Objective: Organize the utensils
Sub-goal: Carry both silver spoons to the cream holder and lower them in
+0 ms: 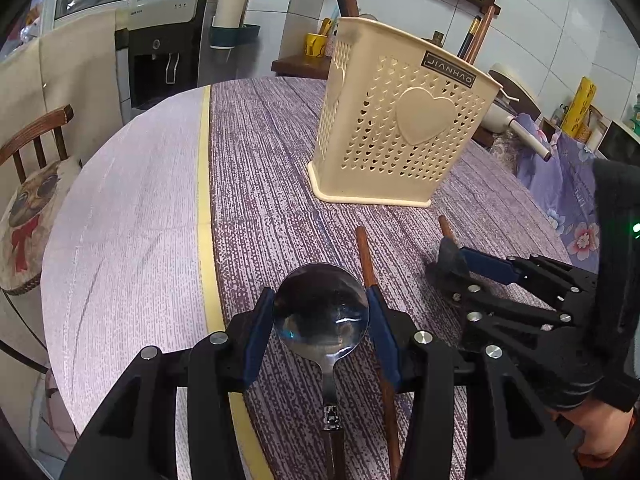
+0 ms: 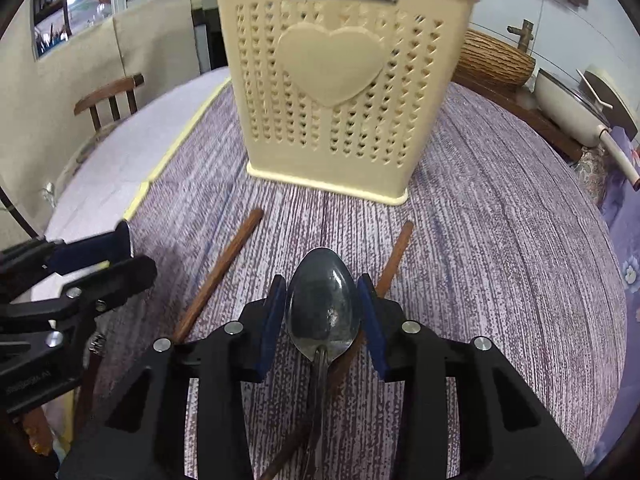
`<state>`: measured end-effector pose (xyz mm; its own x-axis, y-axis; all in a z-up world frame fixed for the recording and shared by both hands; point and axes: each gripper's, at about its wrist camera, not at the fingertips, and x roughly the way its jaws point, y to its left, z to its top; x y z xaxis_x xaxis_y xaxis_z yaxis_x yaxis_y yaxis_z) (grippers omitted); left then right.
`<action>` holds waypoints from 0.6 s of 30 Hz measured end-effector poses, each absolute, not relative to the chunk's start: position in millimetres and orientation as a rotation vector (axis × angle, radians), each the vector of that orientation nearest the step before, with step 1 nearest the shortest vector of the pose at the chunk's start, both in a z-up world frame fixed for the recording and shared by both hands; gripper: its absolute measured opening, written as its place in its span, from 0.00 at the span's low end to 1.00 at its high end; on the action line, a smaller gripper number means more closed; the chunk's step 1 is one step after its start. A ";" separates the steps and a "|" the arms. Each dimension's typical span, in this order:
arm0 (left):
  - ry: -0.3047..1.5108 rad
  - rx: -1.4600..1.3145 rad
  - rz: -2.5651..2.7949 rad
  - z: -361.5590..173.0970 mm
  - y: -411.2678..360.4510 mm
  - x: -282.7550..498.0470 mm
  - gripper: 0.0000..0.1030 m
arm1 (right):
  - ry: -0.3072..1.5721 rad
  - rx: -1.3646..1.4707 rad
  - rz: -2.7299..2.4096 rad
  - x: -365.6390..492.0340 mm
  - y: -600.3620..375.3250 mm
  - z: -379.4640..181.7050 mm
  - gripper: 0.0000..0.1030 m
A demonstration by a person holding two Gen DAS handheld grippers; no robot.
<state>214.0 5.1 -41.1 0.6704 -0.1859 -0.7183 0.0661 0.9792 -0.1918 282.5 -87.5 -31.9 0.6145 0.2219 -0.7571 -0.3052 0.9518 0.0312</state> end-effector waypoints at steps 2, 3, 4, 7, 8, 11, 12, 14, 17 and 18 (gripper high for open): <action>0.810 -0.155 -0.150 -36.9 6.0 212.4 0.45 | 0.840 -0.043 0.337 279.1 -97.6 -22.6 0.37; 0.799 -0.154 -0.155 -33.8 6.1 211.3 0.45 | 0.830 -0.008 0.351 276.9 -103.7 -17.1 0.37; 0.790 -0.154 -0.159 -30.8 5.8 210.5 0.45 | 0.817 0.028 0.366 274.6 -110.2 -11.1 0.37; 0.755 -0.151 -0.175 -18.6 4.6 207.4 0.45 | 0.784 0.109 0.393 269.6 -124.5 5.3 0.37; 0.744 -0.148 -0.178 -14.4 4.1 206.6 0.45 | 0.769 0.130 0.396 266.8 -129.9 11.3 0.37; 0.711 -0.137 -0.186 -2.8 3.1 204.6 0.45 | 0.724 0.144 0.386 257.8 -139.6 24.7 0.37; 0.699 -0.134 -0.187 1.1 3.2 203.8 0.45 | 0.712 0.146 0.384 256.3 -142.1 28.3 0.37; 0.678 -0.129 -0.184 7.9 3.7 202.4 0.45 | 0.691 0.150 0.388 250.9 -146.0 34.3 0.37; 0.652 -0.132 -0.173 13.9 4.5 200.4 0.45 | 0.674 0.147 0.384 245.1 -147.4 35.3 0.37; 0.644 -0.133 -0.169 15.2 5.0 200.0 0.45 | 0.674 0.145 0.387 245.0 -146.9 33.8 0.37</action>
